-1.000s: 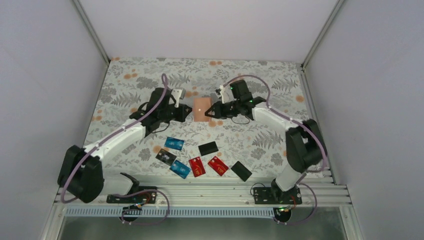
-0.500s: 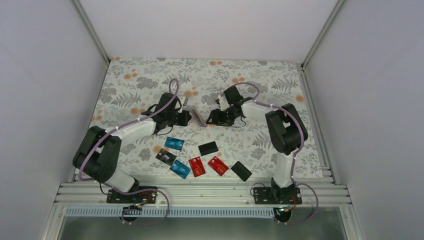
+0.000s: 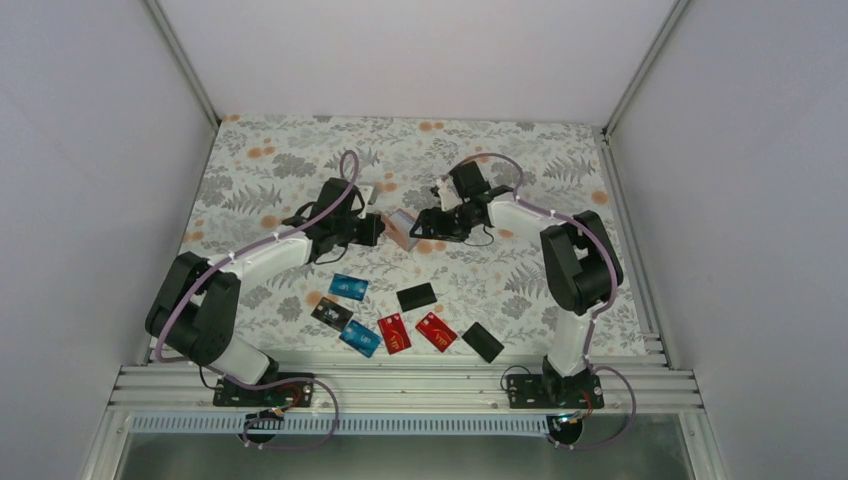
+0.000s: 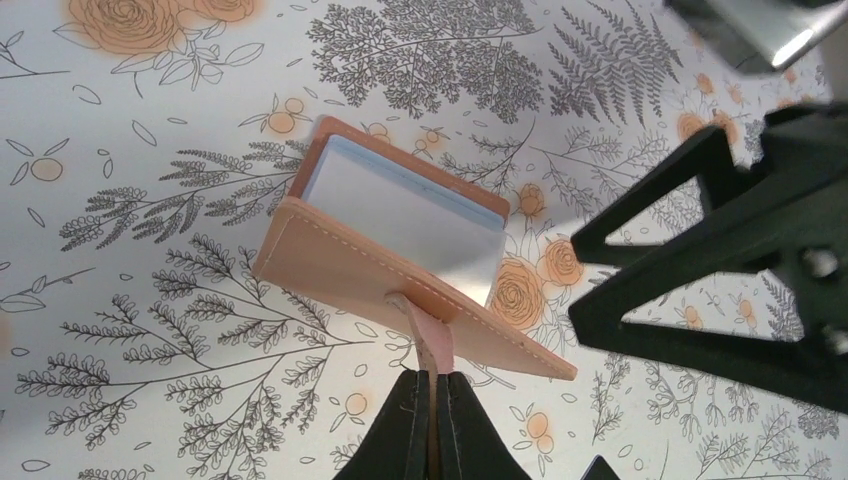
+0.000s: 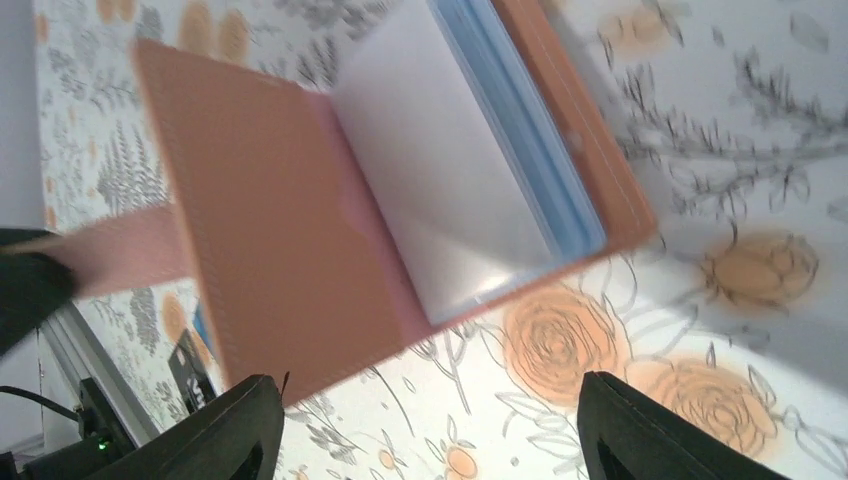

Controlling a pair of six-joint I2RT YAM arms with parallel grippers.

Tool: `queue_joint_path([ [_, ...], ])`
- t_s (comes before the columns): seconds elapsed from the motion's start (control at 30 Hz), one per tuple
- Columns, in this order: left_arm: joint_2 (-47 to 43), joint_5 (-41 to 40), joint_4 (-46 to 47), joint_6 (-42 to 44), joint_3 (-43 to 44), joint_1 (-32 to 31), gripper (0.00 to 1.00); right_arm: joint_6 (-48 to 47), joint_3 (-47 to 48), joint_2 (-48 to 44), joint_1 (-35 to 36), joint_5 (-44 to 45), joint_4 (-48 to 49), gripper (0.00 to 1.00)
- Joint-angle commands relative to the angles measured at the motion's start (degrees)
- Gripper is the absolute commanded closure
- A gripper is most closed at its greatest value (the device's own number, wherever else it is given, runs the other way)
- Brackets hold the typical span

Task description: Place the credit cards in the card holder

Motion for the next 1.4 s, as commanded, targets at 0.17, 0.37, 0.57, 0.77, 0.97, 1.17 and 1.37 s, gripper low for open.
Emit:
queue_joint_path([
  [0.17, -1.1, -1.9, -1.0, 1.7, -2.7, 0.2, 0.98, -1.7, 8.8, 2.5, -1.0, 4.4, -1.3, 0.25],
  [0.37, -1.5, -5.8, -2.0, 0.4, -7.3, 0.2, 0.98, -2.8, 12.5, 8.3, -1.1, -0.2, -1.9, 0.33],
  [0.57, -0.6, -10.7, -4.9, -3.5, -9.5, 0.2, 0.98, -3.1, 13.2, 11.0, -0.8, -5.1, -1.1, 0.44],
  [0.77, 1.2, -13.1, -5.6, -4.4, -9.8, 0.2, 0.97, -3.2, 11.7, 11.1, -0.4, -6.5, -0.3, 0.45],
  [0.97, 2.4, -13.4, -5.3, -4.5, -9.3, 0.2, 0.98, -2.8, 10.2, 10.0, -0.1, -9.0, 0.9, 0.46],
  [1.17, 3.4, -13.3, -5.1, -4.4, -9.1, 0.2, 0.98, -2.1, 9.4, 9.9, 0.9, -10.3, 1.6, 0.47],
  [1.37, 4.0, -13.5, -4.9, -4.2, -8.9, 0.2, 0.98, -1.5, 9.2, 9.9, 1.7, -11.5, 2.3, 0.51],
])
